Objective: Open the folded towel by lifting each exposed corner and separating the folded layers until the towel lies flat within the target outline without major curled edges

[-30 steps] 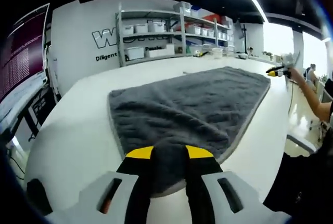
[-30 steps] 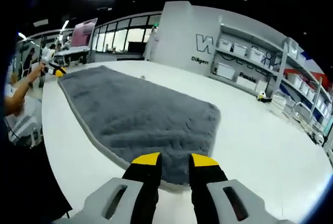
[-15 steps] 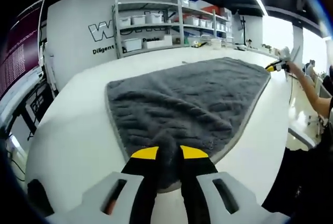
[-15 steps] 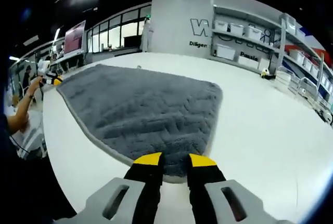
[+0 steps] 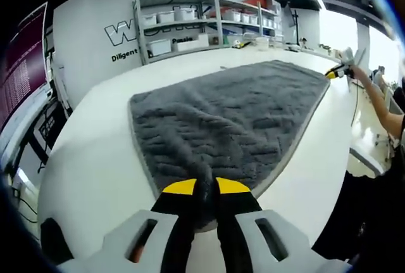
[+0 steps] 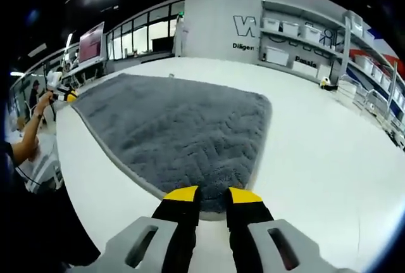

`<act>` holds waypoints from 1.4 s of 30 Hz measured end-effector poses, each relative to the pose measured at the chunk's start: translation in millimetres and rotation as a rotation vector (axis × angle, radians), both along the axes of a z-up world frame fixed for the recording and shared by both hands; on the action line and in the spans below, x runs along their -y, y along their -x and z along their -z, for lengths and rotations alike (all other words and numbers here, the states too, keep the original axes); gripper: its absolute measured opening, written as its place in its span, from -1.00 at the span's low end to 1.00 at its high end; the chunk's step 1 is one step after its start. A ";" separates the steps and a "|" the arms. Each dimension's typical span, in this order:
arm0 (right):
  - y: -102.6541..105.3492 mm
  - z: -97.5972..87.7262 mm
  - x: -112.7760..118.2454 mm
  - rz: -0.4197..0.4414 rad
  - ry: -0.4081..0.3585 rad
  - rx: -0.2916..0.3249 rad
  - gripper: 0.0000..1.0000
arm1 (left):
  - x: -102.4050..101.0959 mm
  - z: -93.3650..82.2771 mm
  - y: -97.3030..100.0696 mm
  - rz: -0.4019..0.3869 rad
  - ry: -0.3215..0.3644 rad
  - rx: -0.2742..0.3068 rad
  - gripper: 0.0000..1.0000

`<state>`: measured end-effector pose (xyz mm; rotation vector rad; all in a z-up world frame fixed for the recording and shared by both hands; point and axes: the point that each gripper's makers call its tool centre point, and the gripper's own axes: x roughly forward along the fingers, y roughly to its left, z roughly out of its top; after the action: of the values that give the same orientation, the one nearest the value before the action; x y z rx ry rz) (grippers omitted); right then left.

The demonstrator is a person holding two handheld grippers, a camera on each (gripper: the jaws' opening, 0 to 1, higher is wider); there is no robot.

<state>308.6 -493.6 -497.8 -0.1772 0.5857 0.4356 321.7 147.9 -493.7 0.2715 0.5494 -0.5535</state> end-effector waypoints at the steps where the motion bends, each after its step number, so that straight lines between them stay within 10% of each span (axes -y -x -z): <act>1: 1.4 0.0 0.1 -0.001 -0.001 -0.002 -0.74 | -0.2 -0.1 0.1 -0.001 0.004 0.001 -0.81; 11: 4.5 -5.4 2.0 0.002 0.020 0.038 -0.65 | -0.4 -2.2 0.9 0.008 0.040 0.037 -0.72; 21: -10.5 -65.0 7.1 0.080 -0.144 0.324 -0.39 | 17.1 -61.8 -9.1 0.027 0.278 0.256 -0.24; 26: -20.8 -75.4 9.7 0.112 -0.194 0.400 -0.01 | 12.1 -86.2 -17.5 -0.019 0.326 0.350 -0.14; 37: -57.2 -90.6 10.0 0.126 -0.287 0.603 0.98 | -3.4 -103.4 -62.7 -0.041 0.444 0.571 0.84; 42: -69.1 -83.1 -3.9 0.089 -0.267 0.603 0.99 | 0.9 -98.1 -75.3 -0.045 0.411 0.572 0.99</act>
<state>377.6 -489.7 -414.7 -0.0210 -0.0587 0.3467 397.0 147.0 -395.7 0.0182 -0.1161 -0.5032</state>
